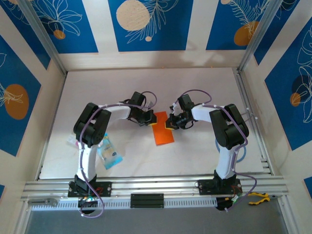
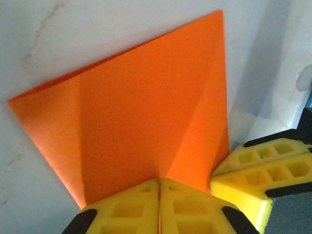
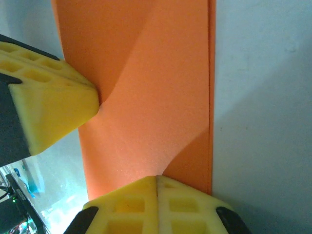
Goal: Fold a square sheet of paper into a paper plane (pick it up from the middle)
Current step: First fold the square sheet of paper in half at the center of the table.
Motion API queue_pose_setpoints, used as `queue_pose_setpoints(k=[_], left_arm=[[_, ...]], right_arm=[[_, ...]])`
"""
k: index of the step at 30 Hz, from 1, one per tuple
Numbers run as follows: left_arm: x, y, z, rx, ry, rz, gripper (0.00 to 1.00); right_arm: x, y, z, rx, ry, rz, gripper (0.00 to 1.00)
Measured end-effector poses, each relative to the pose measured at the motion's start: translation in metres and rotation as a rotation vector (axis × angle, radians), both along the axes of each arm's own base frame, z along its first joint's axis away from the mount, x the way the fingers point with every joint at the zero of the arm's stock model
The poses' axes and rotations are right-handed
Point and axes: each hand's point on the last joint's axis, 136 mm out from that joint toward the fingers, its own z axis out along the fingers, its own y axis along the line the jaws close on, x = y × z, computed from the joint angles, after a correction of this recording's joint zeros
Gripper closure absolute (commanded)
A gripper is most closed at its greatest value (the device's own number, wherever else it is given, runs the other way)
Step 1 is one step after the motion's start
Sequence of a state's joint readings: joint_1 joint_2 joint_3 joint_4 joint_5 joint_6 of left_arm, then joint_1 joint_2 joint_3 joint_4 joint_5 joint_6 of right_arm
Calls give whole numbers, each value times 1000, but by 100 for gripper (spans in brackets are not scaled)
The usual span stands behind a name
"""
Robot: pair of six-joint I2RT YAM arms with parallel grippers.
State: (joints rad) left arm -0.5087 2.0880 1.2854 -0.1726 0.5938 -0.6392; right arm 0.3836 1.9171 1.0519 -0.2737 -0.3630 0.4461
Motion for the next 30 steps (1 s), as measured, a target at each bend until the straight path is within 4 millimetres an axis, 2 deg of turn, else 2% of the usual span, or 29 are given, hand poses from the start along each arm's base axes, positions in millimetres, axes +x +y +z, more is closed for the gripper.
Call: queue_pose_setpoints(k=[7, 15, 30], left_arm=[[5, 2, 1, -5, -7, 13, 90], [22, 17, 0, -13, 1, 87, 90], [46, 16, 1, -5, 40, 191, 90]], right_arm=[[0, 0, 0, 0, 0, 1, 100], [0, 0, 0, 1, -1, 1, 100], [0, 1, 0, 6, -6, 1, 100]])
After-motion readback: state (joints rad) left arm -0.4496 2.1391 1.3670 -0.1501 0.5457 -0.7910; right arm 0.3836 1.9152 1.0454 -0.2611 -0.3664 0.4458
